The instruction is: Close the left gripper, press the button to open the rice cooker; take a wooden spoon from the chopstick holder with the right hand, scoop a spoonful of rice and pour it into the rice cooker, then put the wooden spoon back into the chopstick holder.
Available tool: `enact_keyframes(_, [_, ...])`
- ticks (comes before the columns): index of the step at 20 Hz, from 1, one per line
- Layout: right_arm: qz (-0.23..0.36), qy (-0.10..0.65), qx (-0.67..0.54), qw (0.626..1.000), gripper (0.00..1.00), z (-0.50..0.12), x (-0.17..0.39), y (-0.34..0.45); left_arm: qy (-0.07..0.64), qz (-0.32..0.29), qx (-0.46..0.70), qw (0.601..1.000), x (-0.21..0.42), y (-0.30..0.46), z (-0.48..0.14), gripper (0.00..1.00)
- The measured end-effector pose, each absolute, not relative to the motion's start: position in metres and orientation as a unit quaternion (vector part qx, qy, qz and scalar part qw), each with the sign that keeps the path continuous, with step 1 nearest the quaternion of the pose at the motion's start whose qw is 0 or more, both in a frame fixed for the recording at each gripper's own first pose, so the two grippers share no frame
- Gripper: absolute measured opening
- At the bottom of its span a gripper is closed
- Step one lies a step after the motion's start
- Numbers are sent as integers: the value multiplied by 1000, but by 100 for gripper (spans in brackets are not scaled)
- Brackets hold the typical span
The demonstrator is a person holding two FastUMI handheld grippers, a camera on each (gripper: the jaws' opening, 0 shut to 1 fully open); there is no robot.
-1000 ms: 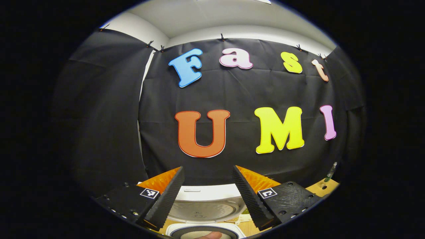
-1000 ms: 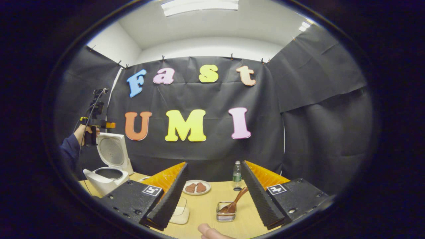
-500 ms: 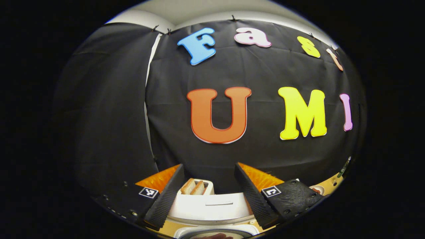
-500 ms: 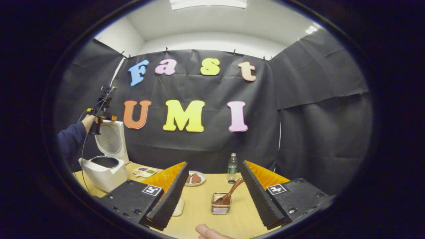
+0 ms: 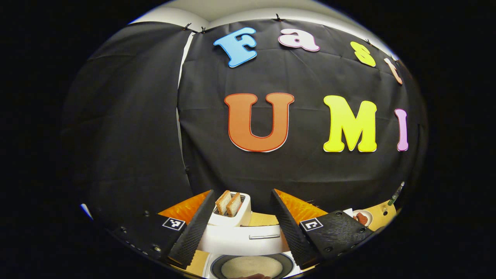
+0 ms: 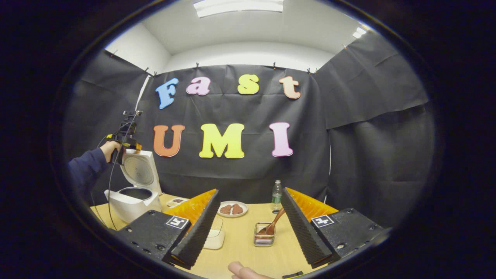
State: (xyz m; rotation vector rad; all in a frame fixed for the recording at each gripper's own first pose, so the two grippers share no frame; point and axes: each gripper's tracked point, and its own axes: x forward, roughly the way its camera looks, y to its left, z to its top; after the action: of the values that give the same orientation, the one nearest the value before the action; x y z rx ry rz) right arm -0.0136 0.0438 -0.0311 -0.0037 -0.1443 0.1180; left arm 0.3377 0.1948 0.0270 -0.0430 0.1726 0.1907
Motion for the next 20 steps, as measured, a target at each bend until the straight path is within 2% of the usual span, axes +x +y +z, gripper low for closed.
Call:
enact_keyframes(3, [62, -69, 3, 996, 96, -40, -23, 41, 98, 86, -25, 991, 321, 188, 19, 93])
enact_keyframes(7, [72, -61, 17, 995, 96, -54, -34, 40, 124, 71, -33, 989, 298, 177, -2, 93])
enact_keyframes(8, [75, -57, 19, 995, 96, -58, -36, 41, 130, 68, -27, 989, 291, 172, -7, 96])
enact_keyframes(10, [80, -51, 19, 995, 100, -67, -40, 42, 135, 67, -15, 988, 278, 168, -19, 96])
enact_keyframes(17, [93, -56, 25, 994, 100, -76, -63, 37, 177, 58, -32, 982, 243, 150, -68, 95])
enact_keyframes(19, [92, -65, 32, 993, 99, -77, -71, 33, 184, 61, -35, 980, 234, 149, -82, 96])
enact_keyframes(20, [94, -64, 36, 993, 96, -80, -74, 33, 194, 63, -34, 978, 229, 149, -91, 97])
